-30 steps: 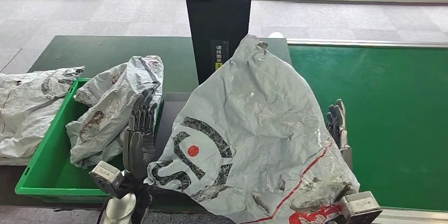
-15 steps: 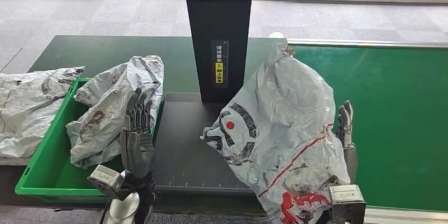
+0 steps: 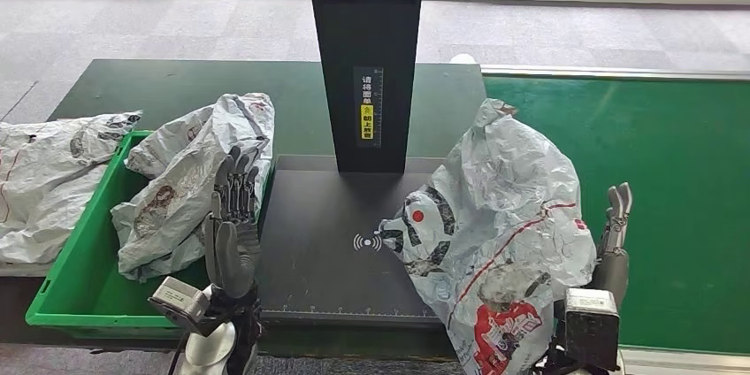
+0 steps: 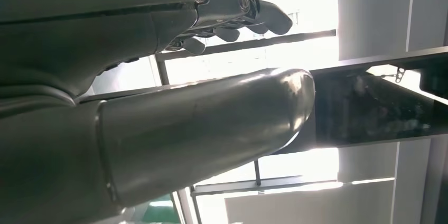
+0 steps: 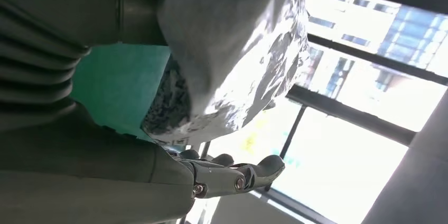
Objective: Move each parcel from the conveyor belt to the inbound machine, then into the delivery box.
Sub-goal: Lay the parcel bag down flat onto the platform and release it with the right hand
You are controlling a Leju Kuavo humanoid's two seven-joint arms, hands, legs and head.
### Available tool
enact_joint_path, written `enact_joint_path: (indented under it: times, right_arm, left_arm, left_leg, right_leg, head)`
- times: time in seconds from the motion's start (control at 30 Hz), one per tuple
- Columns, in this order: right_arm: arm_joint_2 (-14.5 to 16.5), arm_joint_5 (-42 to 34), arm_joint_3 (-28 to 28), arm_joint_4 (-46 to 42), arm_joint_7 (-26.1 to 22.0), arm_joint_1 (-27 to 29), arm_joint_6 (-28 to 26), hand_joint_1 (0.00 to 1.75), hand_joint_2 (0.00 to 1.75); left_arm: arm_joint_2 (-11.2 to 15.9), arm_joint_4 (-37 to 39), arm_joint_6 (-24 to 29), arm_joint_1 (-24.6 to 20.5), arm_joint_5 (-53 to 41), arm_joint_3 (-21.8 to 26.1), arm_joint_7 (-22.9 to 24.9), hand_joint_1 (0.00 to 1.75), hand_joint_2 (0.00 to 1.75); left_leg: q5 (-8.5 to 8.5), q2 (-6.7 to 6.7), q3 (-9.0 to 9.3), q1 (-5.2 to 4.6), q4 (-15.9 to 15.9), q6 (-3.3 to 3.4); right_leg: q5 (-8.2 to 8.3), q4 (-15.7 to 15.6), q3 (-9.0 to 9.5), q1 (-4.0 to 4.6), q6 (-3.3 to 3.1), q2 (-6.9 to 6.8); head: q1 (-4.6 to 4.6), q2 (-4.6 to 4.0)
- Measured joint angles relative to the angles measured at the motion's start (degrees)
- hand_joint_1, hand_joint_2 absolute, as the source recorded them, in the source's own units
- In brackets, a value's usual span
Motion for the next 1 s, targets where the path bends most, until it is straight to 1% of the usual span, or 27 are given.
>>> enact_joint_path:
  times: [0.07, 0.13, 0.17, 0.2, 0.3, 0.4, 0.43, 0.53, 0.6, 0.67, 0.73, 0.83, 0.97, 1.0]
  right_arm:
    - [-0.01, 9.53, -0.54, 1.31, 6.21, -0.42, -1.57, 0.00, 1.75]
    - [-0.09, 20.35, -0.80, 3.69, 13.14, -1.02, -1.88, 0.00, 1.75]
    - [-0.14, 23.94, -0.86, 4.98, 15.34, -1.30, -1.71, 0.00, 1.75]
    - [-0.18, 26.28, -0.89, 6.20, 16.66, -1.56, -1.53, 0.00, 1.31]
    - [-0.30, 29.34, -0.83, 9.05, 18.54, -2.23, -1.61, 0.00, 0.00]
    - [-0.49, 33.62, -0.41, 11.54, 21.48, -2.86, 0.29, 0.00, 0.00]
    - [-0.54, 34.10, -0.23, 12.32, 21.78, -3.06, 0.66, 0.00, 0.00]
    - [-0.61, 32.11, 0.00, 13.94, 20.27, -3.54, -0.47, 0.00, 0.00]
    - [-0.65, 31.18, 0.00, 14.46, 19.60, -3.89, 0.00, 0.00, 0.00]
    - [-0.69, 29.80, 0.00, 14.86, 18.60, -4.13, 0.18, 0.00, 0.87]
    - [-0.70, 26.92, 0.00, 15.02, 16.49, -4.22, -0.25, 0.00, 1.75]
    - [-0.71, 22.51, 0.05, 15.17, 13.26, -4.40, 0.64, 0.00, 1.75]
    - [-0.71, 19.83, 0.29, 16.10, 11.01, -4.88, 0.79, 0.00, 1.75]
    - [-0.71, 17.82, 0.50, 16.27, 8.91, -4.99, 0.70, 0.00, 1.75]
  left_arm:
    - [0.07, -0.09, -0.51, 0.16, 0.16, -0.01, -0.22, 0.00, 0.00]
    - [0.17, -0.39, -1.43, 0.43, 0.21, 0.00, -0.36, 0.00, 0.00]
    - [0.21, -0.57, -1.98, 0.56, 0.22, 0.01, -0.38, 0.00, 0.00]
    - [0.24, -0.72, -2.55, 0.67, 0.26, 0.01, -0.38, 0.00, 0.00]
    - [0.27, -0.84, -4.50, 0.80, 1.17, 0.03, -0.43, 0.00, 0.00]
    - [0.32, -0.79, -6.01, 0.79, 2.25, 0.06, -0.52, 0.00, 0.00]
    - [0.33, -0.77, -6.22, 0.79, 2.37, 0.07, -0.54, 0.00, 0.00]
    - [0.35, -0.74, -6.80, 0.79, 2.47, 0.09, -0.53, 0.00, 0.00]
    - [0.36, -0.74, -7.32, 0.77, 2.58, 0.10, -0.53, 0.00, 0.00]
    - [0.37, -0.74, -7.73, 0.74, 2.73, 0.11, -0.54, 0.00, 0.00]
    - [0.37, -0.74, -8.07, 0.70, 2.83, 0.13, -0.53, 0.00, 0.00]
    - [0.36, -0.59, -8.32, 0.37, 2.91, 0.15, -0.54, 0.00, 0.00]
    - [0.29, -0.07, -8.38, -0.44, 2.93, 0.15, -0.53, 0.00, 0.00]
    - [0.28, 0.08, -8.39, -0.60, 2.93, 0.15, -0.54, 0.00, 0.00]
  left_leg:
    - [0.00, 0.01, 0.00, 0.00, 0.00, 0.00]
    - [0.00, 0.01, -0.01, 0.01, -0.01, 0.00]
    - [0.00, -0.01, -0.02, 0.01, -0.01, 0.00]
    - [0.01, -0.03, -0.02, 0.01, -0.01, 0.00]
    - [0.01, -0.06, -0.03, 0.01, -0.01, 0.00]
    - [0.01, -0.04, -0.03, 0.01, -0.01, -0.01]
    - [0.02, -0.04, -0.03, 0.01, -0.01, -0.01]
    - [0.02, -0.08, -0.04, 0.01, -0.01, -0.01]
    - [0.02, -0.07, -0.04, 0.01, -0.01, -0.01]
    - [0.02, -0.06, -0.05, 0.00, -0.01, -0.01]
    - [0.02, -0.08, -0.05, 0.00, -0.01, -0.01]
    - [0.02, -0.08, -0.06, 0.00, -0.01, -0.01]
    - [0.03, -0.07, -0.06, 0.00, -0.01, -0.02]
    - [0.03, -0.07, -0.06, 0.00, -0.01, -0.02]
  right_leg:
    - [0.00, 0.00, 0.00, 0.01, 0.00, 0.01]
    - [0.00, 0.00, 0.00, 0.01, 0.00, 0.00]
    - [0.00, 0.00, 0.00, 0.01, 0.00, -0.03]
    - [0.00, 0.00, 0.00, 0.01, 0.00, -0.06]
    - [0.00, 0.01, 0.01, 0.01, 0.00, -0.09]
    - [0.00, 0.01, -0.01, 0.01, 0.00, -0.06]
    - [0.00, 0.01, -0.02, 0.01, 0.00, -0.06]
    - [0.00, 0.01, -0.01, 0.01, 0.00, -0.09]
    - [0.00, 0.01, -0.03, 0.01, 0.00, -0.07]
    - [0.00, 0.01, -0.04, 0.00, 0.00, -0.06]
    - [0.00, 0.01, -0.04, 0.00, 0.00, -0.07]
    - [0.00, 0.01, -0.04, 0.00, 0.00, -0.07]
    - [0.00, 0.01, -0.03, 0.00, 0.00, -0.08]
    - [0.01, 0.02, -0.04, 0.00, 0.00, -0.07]
  head:
    - [0.00, 0.00]
    - [0.00, 0.00]
    - [0.00, 0.00]
    - [0.00, 0.00]
    - [0.00, 0.00]
    - [0.00, 0.00]
    - [0.00, 0.00]
    - [0.00, 0.00]
    - [0.00, 0.00]
    - [0.00, 0.00]
    - [0.00, 0.00]
    - [0.00, 0.00]
    - [0.00, 0.00]
    - [0.00, 0.00]
